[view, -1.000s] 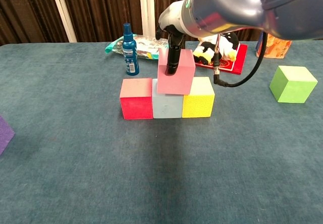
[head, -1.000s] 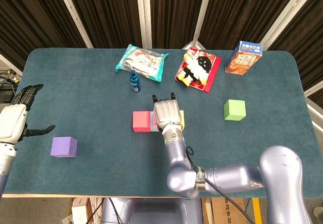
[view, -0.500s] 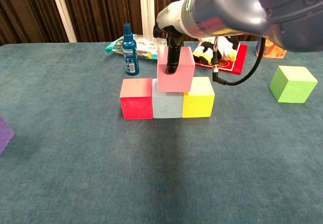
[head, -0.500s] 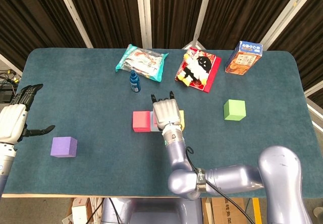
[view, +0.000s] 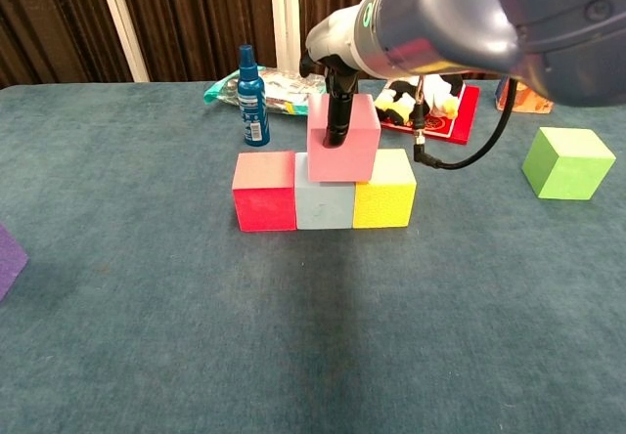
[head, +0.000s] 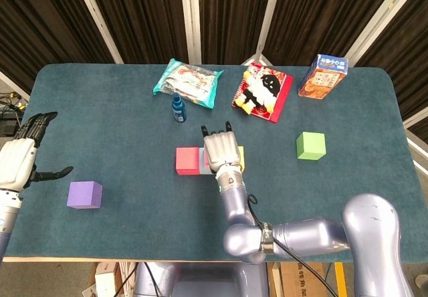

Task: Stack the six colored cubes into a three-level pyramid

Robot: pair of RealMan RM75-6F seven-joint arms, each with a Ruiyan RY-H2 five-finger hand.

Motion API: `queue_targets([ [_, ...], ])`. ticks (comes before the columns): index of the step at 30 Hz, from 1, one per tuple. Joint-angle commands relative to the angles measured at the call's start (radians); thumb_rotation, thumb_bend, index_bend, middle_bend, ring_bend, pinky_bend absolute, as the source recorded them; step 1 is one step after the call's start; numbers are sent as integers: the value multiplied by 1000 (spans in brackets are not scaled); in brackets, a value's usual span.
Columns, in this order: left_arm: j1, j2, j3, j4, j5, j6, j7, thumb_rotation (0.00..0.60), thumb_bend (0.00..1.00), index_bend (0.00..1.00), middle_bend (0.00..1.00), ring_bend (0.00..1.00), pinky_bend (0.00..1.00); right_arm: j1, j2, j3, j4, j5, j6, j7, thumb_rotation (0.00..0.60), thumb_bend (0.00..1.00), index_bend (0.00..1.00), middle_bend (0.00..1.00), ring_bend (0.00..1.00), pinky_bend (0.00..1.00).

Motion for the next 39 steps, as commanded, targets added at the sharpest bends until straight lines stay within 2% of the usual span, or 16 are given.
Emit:
queue_targets([
  [1, 0, -1, 1, 1, 0, 0, 1, 600, 142, 0, 54, 36, 100, -1, 0, 0, 2, 3, -1, -2, 600, 321, 1, 413, 295, 0],
  [39, 1, 0, 4, -2, 8, 2, 4, 600, 142, 0, 54, 36, 100, -8, 0, 2, 9, 9, 1, -21, 600, 321, 1, 412, 296, 0],
])
